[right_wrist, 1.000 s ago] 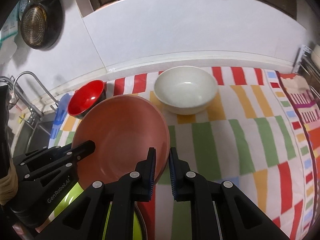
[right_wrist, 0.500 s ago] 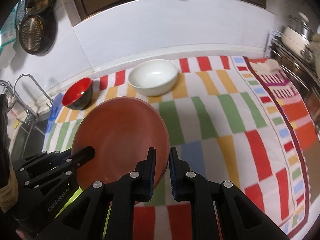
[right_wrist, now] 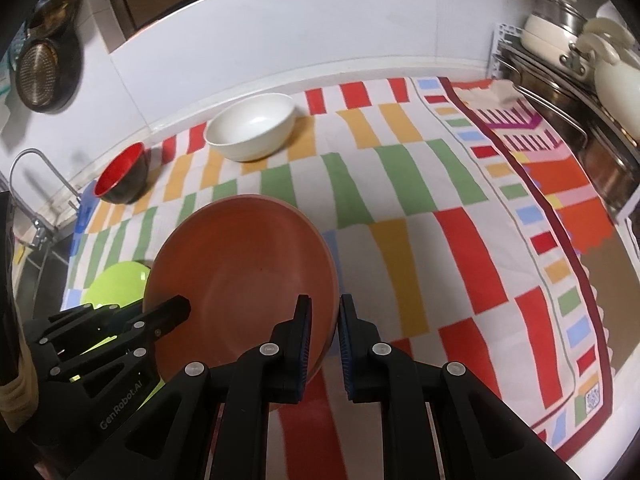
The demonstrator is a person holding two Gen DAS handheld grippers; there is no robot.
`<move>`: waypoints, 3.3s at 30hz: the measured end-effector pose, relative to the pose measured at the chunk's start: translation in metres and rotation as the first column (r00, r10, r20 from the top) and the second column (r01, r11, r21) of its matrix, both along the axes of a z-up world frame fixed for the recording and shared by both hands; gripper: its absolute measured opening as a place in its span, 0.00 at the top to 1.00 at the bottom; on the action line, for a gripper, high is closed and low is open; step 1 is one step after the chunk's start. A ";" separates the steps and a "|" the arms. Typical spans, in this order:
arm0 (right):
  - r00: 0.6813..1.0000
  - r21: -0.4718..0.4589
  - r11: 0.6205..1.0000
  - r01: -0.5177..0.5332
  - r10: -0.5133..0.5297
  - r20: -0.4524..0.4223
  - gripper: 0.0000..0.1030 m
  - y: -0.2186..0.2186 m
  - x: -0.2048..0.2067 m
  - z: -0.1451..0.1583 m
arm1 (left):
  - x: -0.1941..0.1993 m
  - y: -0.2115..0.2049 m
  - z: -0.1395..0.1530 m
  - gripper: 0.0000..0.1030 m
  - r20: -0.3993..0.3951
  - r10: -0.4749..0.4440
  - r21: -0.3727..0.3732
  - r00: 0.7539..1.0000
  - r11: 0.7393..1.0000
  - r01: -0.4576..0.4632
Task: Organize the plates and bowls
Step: 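Lift the pink bowl with both grippers and carry it toward the plate stack, then lower the pink bowl onto the green plate and open both grippers, then move both grippers toward the white bowl, then close both grippers on the rim of the white bowl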
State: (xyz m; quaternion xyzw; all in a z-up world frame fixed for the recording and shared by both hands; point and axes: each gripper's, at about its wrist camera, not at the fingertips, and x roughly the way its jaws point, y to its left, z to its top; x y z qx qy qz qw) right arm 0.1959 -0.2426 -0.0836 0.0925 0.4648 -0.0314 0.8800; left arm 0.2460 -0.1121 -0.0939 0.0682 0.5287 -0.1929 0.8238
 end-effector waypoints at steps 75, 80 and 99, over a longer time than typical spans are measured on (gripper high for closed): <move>0.980 -0.067 0.995 -0.071 0.082 0.181 0.46 0.022 0.125 0.065 | 0.126 0.055 0.076 0.25 0.290 0.133 0.032 0.948 0.988 -0.148; 0.979 -0.097 0.991 -0.087 0.104 0.177 0.46 0.023 0.150 0.063 | 0.149 0.052 0.069 0.25 0.287 0.133 0.041 0.949 0.988 -0.151; 0.987 -0.092 0.986 -0.139 0.145 0.063 0.46 0.016 0.238 0.017 | 0.221 0.037 0.017 0.28 0.216 0.125 0.098 0.968 0.984 -0.149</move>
